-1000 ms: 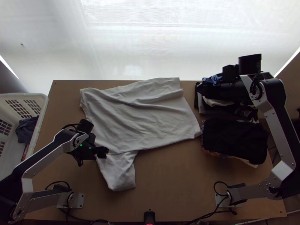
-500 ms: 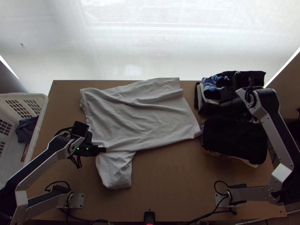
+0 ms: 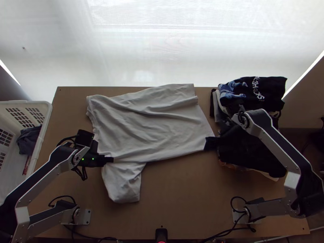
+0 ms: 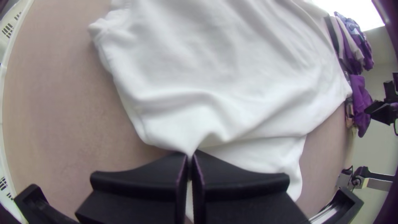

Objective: Fold the t-shirt

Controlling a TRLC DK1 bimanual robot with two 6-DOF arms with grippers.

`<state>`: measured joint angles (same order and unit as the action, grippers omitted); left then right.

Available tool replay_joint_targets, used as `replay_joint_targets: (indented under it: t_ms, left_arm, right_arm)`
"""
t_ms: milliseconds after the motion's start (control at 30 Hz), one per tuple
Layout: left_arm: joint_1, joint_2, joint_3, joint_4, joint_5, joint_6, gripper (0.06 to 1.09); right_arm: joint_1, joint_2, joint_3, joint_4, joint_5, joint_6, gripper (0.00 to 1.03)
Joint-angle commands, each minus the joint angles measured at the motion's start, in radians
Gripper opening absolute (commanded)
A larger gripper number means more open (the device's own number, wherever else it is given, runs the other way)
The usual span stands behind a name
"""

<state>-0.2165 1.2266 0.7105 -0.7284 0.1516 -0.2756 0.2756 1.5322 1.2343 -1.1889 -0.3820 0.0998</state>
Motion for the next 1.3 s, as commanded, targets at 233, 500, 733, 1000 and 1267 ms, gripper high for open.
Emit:
replay_joint_targets:
  t_ms: [233, 500, 733, 1000, 1267]
  left_arm:
    - [0.201, -0.022, -0.013, -0.089, -0.009, 0.202, 0.09]
    - [0.241, -0.021, -0.028, -0.089, -0.009, 0.239, 0.09]
    - [0.229, -0.019, -0.017, -0.089, -0.009, 0.234, 0.09]
    - [0.227, -0.019, -0.011, -0.088, -0.007, 0.23, 0.09]
    - [0.221, -0.019, -0.005, -0.088, -0.007, 0.222, 0.09]
  right_arm:
    - [0.073, 0.095, 0.028, 0.054, 0.055, -0.003, 0.99]
    - [0.094, 0.137, 0.019, 0.077, 0.075, 0.018, 0.99]
    - [0.088, 0.171, -0.048, 0.143, 0.092, 0.018, 0.98]
    - [0.079, 0.212, -0.048, 0.216, 0.092, 0.02, 0.98]
    - [0.114, 0.243, -0.015, 0.222, 0.094, 0.041, 0.89]
